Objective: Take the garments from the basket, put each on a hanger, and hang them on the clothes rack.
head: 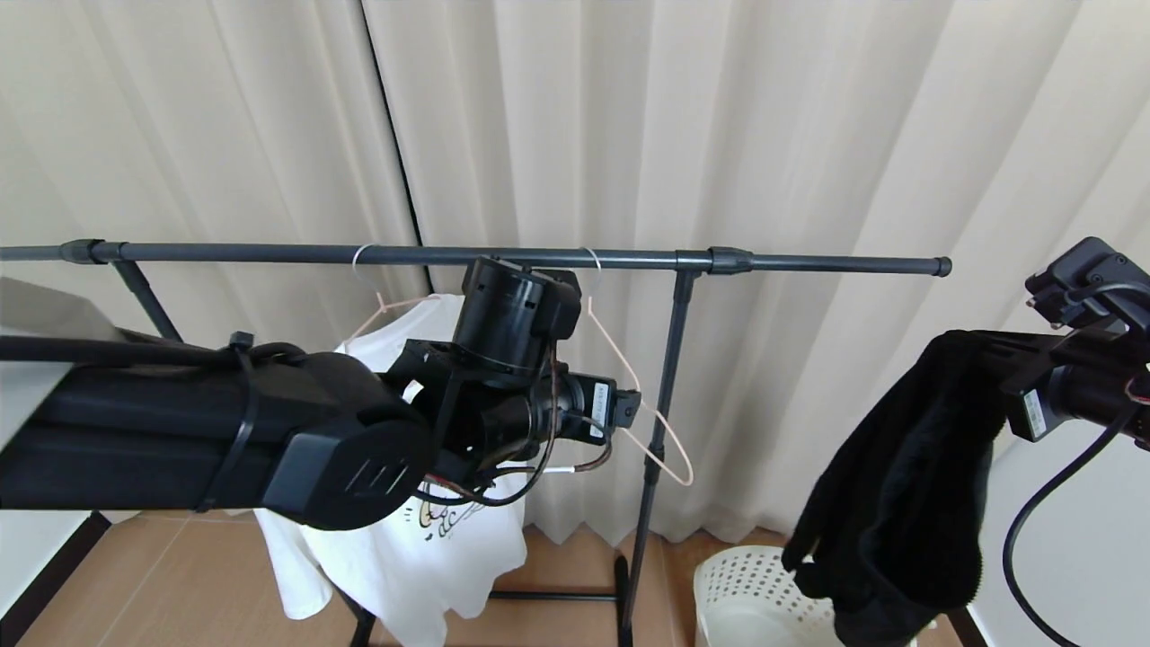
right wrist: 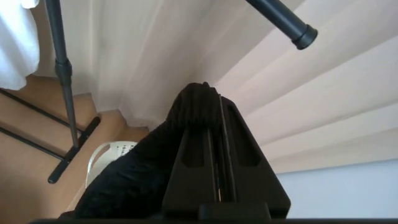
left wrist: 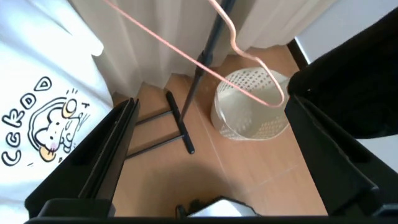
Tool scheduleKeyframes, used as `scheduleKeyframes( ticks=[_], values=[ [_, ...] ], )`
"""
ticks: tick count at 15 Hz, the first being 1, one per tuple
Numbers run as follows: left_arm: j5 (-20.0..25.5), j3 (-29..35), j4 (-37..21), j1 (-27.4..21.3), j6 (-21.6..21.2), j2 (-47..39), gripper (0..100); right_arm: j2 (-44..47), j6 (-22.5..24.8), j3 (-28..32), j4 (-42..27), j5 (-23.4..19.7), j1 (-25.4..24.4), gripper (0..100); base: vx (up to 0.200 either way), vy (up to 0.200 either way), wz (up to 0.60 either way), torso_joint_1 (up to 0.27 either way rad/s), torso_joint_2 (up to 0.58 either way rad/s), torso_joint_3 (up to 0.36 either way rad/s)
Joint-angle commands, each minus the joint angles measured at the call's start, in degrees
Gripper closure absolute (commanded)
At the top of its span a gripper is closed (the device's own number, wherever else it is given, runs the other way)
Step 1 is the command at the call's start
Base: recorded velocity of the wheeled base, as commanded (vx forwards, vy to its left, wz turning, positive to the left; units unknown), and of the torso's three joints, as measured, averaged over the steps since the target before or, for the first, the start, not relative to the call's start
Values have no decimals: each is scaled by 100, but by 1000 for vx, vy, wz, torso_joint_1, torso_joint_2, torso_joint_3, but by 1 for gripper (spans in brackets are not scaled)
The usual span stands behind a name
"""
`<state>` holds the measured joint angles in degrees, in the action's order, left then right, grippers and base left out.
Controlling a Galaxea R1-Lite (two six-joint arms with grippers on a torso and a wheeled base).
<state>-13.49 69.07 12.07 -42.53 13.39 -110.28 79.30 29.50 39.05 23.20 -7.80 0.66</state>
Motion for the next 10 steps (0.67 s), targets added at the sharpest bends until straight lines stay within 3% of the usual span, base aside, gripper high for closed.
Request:
scheduleKeyframes(
  ticks=[1,10],
  values=[
    [-189,564,32,140,77,-688,0,-2,3,-11,0,-2,4,100,0,0,0,0,0,0],
    [-716,2216,24,298,481,-1998,0,7,3,-29,0,-2,-22,100,0,0,0,0,0,0]
  ],
)
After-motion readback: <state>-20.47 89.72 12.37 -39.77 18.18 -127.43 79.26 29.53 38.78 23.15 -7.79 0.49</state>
